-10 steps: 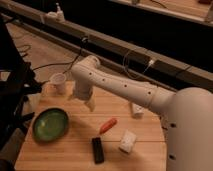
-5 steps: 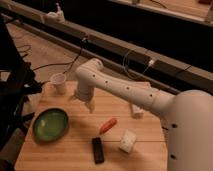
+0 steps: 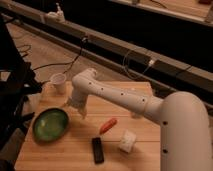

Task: Pick up the ceramic bowl

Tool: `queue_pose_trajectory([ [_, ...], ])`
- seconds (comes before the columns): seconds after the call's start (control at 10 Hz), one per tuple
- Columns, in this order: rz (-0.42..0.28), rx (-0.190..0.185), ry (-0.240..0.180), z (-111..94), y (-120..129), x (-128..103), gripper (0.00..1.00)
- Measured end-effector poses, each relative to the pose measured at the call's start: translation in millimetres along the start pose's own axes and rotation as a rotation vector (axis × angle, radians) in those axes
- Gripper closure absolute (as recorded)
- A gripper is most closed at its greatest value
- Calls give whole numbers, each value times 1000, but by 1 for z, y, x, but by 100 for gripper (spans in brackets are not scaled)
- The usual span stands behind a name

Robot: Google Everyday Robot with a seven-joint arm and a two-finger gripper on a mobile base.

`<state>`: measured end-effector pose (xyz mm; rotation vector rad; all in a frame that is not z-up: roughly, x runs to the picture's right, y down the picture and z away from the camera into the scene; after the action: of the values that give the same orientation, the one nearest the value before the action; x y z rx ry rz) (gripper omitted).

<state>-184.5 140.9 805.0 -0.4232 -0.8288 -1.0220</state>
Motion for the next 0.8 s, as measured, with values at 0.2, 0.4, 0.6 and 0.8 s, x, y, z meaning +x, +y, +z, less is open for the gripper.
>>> queue_pose_trajectory([
  [0.2, -33, -18, -59, 25, -6, -13, 20],
  [0.4, -46, -30, -115, 50, -14, -19, 20],
  [0.6, -38, -29, -158, 66, -19, -17, 21],
  [0.8, -12, -29, -187, 77, -17, -10, 37],
])
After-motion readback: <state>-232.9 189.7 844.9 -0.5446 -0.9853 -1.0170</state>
